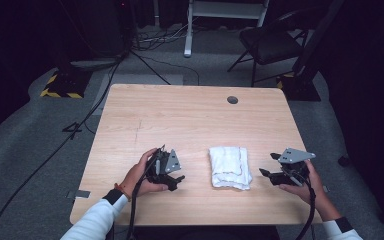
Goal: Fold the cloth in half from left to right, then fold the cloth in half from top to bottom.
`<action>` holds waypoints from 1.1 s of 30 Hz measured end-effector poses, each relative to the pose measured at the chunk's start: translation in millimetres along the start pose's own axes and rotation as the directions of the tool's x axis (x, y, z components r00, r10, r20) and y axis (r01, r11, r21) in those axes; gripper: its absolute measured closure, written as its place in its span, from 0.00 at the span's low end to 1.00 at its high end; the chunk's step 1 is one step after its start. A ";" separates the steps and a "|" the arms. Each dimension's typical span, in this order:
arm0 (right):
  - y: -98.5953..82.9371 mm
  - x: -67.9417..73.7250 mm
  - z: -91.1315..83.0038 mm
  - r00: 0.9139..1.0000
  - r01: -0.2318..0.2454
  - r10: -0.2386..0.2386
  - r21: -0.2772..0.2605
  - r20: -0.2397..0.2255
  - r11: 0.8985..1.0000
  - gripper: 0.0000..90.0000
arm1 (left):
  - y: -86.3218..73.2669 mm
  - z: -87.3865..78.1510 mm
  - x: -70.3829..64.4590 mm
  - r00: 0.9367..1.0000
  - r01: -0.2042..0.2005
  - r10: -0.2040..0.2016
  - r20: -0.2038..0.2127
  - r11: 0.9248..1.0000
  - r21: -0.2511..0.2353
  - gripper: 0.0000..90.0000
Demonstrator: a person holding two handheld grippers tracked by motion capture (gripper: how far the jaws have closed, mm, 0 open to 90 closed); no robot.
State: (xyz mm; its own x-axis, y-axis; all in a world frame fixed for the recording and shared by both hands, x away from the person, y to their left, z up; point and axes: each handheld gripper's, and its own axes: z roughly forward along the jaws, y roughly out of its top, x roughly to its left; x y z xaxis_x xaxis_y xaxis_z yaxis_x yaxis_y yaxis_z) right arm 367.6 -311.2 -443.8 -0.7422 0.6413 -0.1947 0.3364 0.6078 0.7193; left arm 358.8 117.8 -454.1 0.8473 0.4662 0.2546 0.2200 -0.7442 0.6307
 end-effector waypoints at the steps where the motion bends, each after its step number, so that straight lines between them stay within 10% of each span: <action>1: -1.6 -0.9 -0.5 1.000 0.003 -0.003 0.001 0.008 1.000 0.32 | -2.8 -1.9 1.3 1.000 -0.001 0.001 -0.010 1.000 0.006 0.20; 20: -27.7 -12.4 -8.5 0.997 -0.029 0.026 0.041 0.067 0.999 0.33 | -51.9 -29.2 11.2 0.986 0.108 -0.104 -0.128 0.994 0.025 0.19; 33: -65.8 -28.0 -13.2 0.986 -0.146 0.140 0.063 0.085 0.987 0.32 | -82.2 -29.1 14.5 0.974 0.200 -0.195 -0.113 0.979 0.036 0.20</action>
State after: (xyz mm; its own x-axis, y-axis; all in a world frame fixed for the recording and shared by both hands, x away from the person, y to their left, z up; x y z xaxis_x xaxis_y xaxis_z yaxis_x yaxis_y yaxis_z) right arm 358.6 -375.3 -476.9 -0.6358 0.7576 -0.1476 0.4769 0.5359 0.6967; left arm 338.9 199.6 -480.9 0.7281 0.6532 0.2076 0.4021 -0.6524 0.6424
